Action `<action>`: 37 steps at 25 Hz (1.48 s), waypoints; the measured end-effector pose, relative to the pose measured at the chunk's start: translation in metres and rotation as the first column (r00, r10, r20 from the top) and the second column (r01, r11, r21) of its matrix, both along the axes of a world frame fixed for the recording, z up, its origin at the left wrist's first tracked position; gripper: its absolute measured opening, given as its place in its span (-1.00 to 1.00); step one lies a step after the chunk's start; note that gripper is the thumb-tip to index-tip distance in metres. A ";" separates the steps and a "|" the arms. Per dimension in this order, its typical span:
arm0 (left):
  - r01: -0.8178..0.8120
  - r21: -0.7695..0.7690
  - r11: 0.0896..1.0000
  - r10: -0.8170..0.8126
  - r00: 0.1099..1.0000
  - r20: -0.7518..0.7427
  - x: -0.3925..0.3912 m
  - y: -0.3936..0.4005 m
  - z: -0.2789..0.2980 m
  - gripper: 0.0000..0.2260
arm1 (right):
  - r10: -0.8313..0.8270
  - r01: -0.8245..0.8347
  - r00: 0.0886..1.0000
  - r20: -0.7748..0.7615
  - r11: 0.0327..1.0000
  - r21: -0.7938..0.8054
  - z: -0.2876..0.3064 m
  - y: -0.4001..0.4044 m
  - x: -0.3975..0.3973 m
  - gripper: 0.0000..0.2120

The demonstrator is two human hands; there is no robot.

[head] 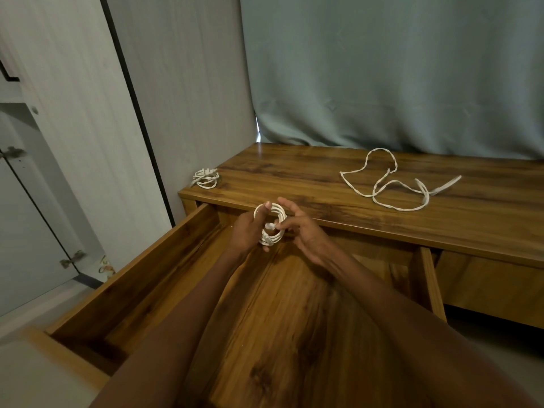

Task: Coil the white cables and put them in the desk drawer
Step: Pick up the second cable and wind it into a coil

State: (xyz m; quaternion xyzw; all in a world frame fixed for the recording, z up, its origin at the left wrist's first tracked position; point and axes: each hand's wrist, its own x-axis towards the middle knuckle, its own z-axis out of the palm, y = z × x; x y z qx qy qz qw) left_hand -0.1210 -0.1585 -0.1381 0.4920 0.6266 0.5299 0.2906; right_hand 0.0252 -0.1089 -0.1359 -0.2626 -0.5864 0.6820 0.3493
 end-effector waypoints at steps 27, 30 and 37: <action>0.363 -0.257 0.896 -0.417 0.886 -0.204 0.005 -0.002 -0.007 -0.47 | -0.632 0.207 0.760 0.153 0.459 0.864 -0.008 0.015 0.017 -0.66; 0.384 -0.209 0.899 -0.426 0.878 -0.220 0.009 -0.002 -0.005 -0.53 | -0.620 0.304 0.771 0.145 0.559 0.772 -0.004 0.020 0.016 -0.64; 0.451 -0.304 0.839 -0.539 0.765 -0.354 0.019 -0.012 0.010 -0.78 | -0.657 0.224 0.747 0.098 0.388 0.894 0.001 0.010 0.022 -0.68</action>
